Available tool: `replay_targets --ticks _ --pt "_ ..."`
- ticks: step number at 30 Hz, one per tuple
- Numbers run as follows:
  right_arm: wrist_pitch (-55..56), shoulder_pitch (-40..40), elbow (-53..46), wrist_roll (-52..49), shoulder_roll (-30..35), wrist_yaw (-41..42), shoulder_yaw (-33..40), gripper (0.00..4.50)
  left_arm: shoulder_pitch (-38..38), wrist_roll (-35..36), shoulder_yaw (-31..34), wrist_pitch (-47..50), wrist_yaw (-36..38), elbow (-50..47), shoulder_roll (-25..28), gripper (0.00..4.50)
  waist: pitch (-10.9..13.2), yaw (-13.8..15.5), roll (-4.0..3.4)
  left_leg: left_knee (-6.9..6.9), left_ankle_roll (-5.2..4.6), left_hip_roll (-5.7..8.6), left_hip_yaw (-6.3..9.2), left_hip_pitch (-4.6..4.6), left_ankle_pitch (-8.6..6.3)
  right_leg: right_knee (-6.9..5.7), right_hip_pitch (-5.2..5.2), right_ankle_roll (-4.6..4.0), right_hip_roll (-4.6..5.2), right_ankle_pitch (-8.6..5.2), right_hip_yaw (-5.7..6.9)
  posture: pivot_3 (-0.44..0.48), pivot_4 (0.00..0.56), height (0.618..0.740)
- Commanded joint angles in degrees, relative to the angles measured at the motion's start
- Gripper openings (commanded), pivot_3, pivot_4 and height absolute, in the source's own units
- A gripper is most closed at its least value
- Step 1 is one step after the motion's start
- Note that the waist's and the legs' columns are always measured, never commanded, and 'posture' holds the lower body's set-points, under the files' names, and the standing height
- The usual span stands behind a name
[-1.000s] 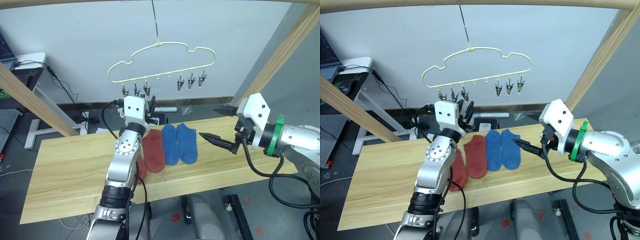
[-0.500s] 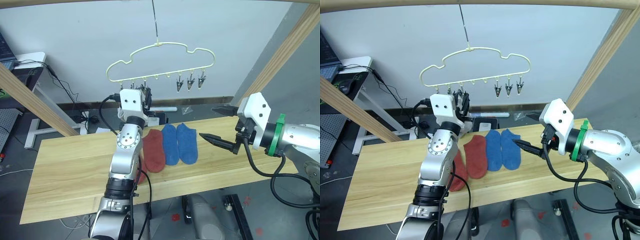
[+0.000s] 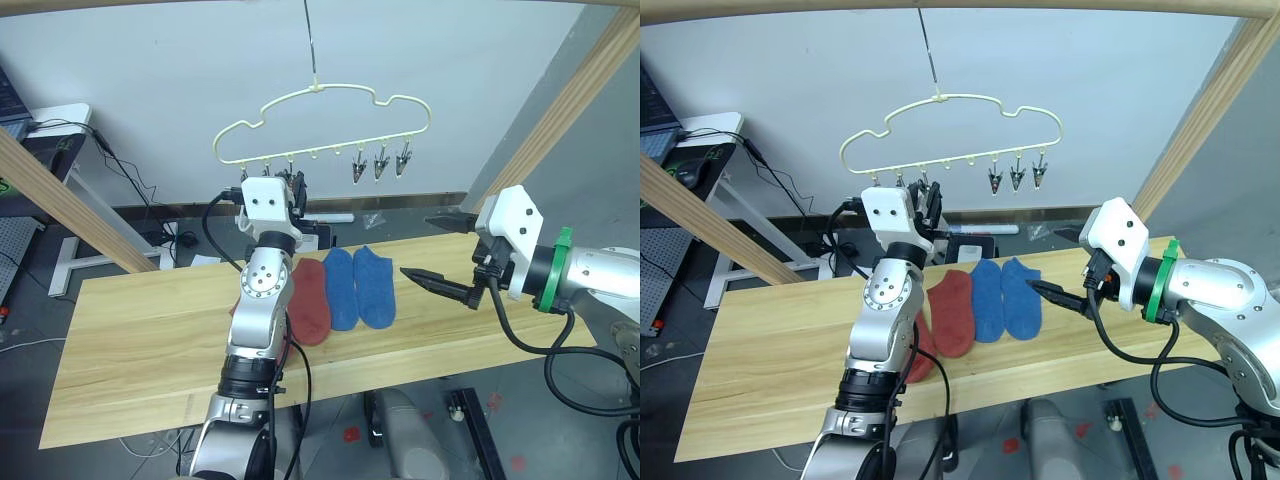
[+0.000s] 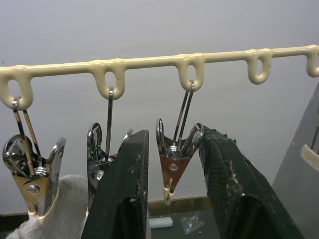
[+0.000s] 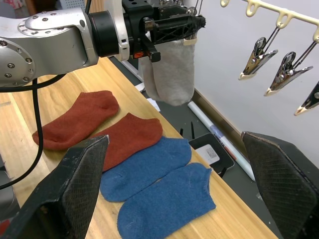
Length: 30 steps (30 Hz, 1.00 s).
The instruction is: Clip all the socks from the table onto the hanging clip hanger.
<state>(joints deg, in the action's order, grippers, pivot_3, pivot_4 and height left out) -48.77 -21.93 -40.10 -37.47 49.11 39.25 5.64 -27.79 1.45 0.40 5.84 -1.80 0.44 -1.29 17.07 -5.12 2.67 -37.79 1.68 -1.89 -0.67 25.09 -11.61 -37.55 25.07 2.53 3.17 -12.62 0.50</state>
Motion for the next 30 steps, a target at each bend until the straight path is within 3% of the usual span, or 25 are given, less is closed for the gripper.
replay_targets --ticks 1,30 --pt "0.53 -0.52 -0.8 -1.01 1.03 0.7 2.18 4.5 -0.71 0.21 -0.46 -0.93 -0.23 -1.51 -0.98 1.62 0.0 0.0 0.0 0.01 0.0 0.0 0.0 0.01 0.0 0.03 0.0 0.0 0.0 0.0 0.0 -0.263 0.292 0.74" --pt "0.93 -0.41 -0.81 -0.88 1.26 0.99 1.69 4.5 -2.01 2.0 -0.26 -0.3 0.62 -1.91 -2.3 1.62 0.0 0.05 -0.01 0.02 -0.2 0.0 0.03 0.42 -0.12 0.54 0.11 0.17 0.0 0.11 0.09 -0.263 0.282 0.74"
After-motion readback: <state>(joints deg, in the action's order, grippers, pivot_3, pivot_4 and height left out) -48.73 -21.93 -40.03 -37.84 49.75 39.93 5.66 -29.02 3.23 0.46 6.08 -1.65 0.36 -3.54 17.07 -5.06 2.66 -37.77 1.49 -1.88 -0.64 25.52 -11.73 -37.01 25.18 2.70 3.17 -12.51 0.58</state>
